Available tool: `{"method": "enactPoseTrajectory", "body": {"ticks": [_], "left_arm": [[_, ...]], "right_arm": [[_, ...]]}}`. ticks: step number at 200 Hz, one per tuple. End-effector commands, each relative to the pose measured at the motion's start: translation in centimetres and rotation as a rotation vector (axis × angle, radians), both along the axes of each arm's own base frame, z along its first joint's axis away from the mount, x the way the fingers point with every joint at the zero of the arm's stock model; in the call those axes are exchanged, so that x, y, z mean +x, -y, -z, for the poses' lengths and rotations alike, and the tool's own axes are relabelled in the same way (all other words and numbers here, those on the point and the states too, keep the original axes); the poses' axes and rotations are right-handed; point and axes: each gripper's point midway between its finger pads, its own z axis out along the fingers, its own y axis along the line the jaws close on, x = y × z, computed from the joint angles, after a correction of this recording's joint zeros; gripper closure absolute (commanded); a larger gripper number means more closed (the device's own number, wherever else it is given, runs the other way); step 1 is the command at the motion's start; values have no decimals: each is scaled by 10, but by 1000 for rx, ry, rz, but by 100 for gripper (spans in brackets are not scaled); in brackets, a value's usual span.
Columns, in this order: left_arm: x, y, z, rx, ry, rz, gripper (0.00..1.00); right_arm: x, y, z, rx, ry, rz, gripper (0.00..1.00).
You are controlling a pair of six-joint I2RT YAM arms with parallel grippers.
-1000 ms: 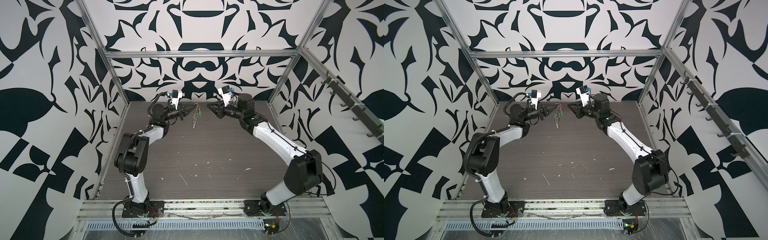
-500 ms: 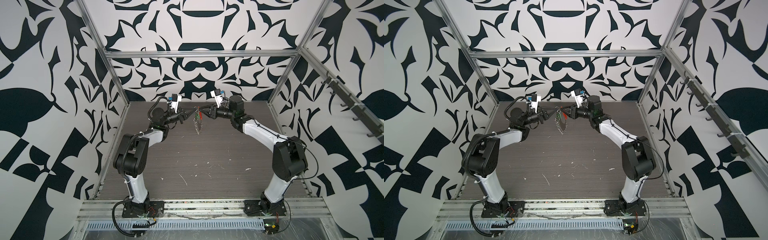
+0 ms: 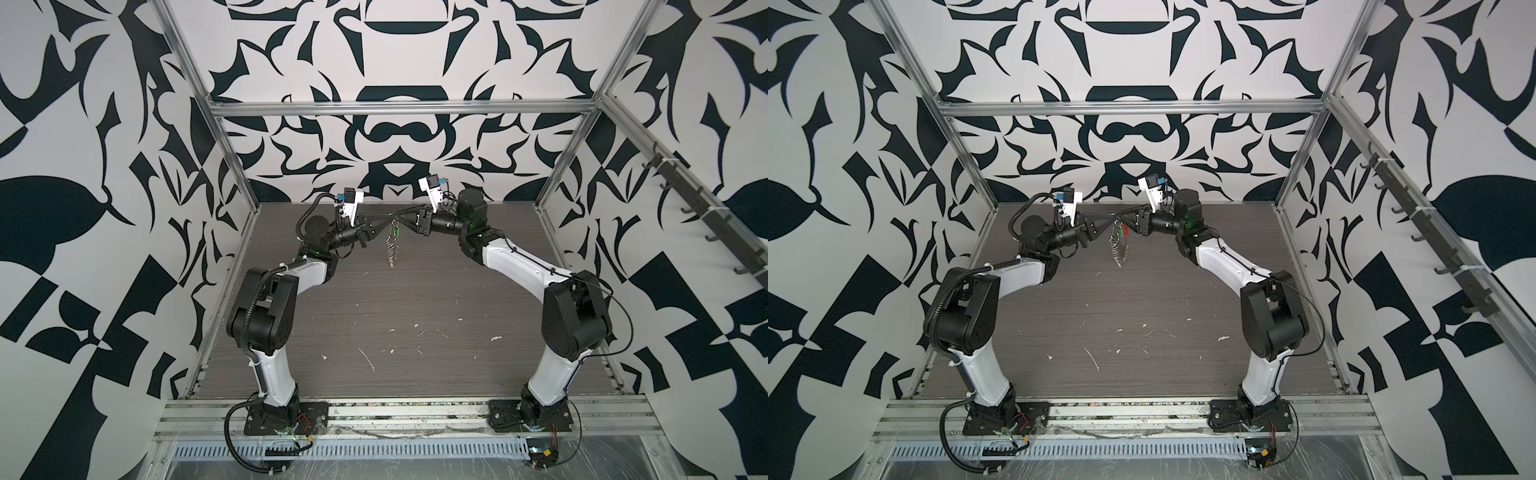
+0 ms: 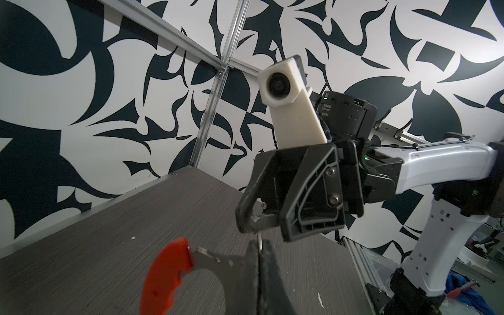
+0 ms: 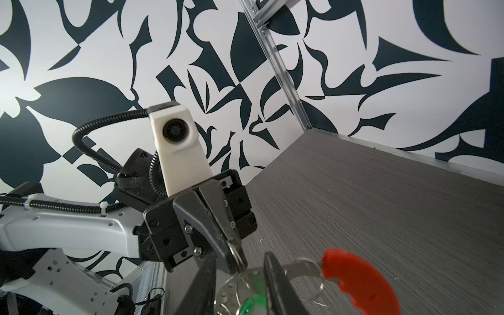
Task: Attach keys to a key ring
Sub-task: Insert the key into the keyring.
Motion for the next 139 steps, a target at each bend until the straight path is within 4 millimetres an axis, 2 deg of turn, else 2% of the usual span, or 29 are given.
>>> {"method": "enactPoseTrajectory", "body": {"ticks": [1,24,58,97,139], "left_arm": [[-9,-2,-35,-50,99,-9,100],[-7,-4,-38,-74,94,-17,100],[-4,-4,-41,-121,81,-1,100],[-3,-6,-39,-125,84,-26,100],[-5,-6,-39,-123,82,-20,100]], "right_arm": [[-7,-4,-32,52,91,-38,68],[-8,-4,-36,70,95,-42,70],[-11,-4,-36,73,93,-43,78],[-11,-6,-34,71,85,-63,81],[-13,-11,-44,104,95,-80,80]]}}
